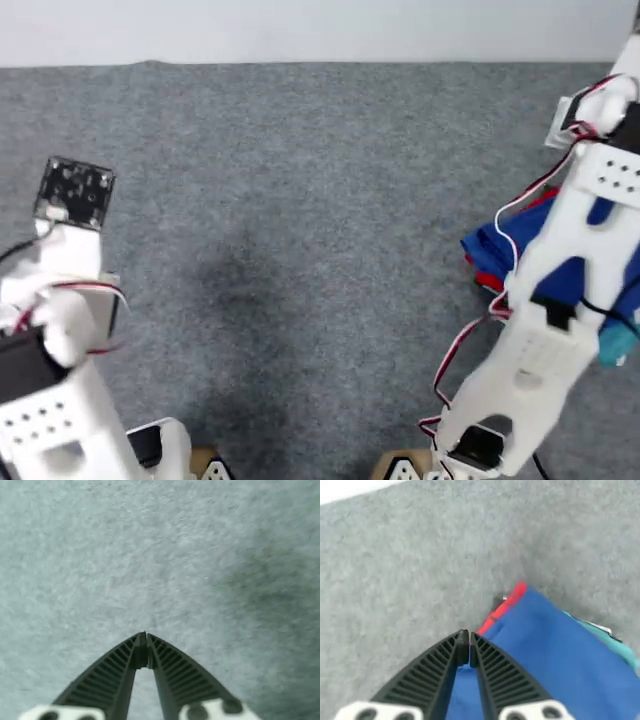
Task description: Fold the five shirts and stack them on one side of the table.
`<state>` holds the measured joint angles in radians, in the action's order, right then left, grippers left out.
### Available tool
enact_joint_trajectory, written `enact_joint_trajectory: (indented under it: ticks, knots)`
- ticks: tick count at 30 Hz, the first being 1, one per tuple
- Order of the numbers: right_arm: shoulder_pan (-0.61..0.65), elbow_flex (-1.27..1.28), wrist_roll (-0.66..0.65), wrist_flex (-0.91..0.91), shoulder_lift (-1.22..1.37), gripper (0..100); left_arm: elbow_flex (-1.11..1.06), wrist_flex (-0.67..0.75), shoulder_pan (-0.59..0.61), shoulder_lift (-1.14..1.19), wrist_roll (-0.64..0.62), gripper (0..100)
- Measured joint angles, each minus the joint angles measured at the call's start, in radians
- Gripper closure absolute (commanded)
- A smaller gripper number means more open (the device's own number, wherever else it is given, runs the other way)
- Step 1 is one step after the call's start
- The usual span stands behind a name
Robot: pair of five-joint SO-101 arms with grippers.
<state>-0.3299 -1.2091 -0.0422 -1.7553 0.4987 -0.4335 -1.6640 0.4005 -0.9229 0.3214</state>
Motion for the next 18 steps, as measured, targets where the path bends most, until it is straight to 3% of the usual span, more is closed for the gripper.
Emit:
enact_joint_trajectory:
  ticks: [7, 14, 18]
  knots:
    - [0.006, 0.555, 0.057, 0.0, -0.417, 99.1, -0.221, 0.018, -0.041, -0.173, -0.198, 99]
    - [0.094, 1.068, 0.184, 0.087, -0.867, 99.1, -0.488, 0.209, -0.044, -0.473, -0.394, 99]
    - [0.167, 1.387, 0.229, 0.222, -1.088, 99.1, -0.713, 0.351, -0.044, -0.68, -0.423, 99]
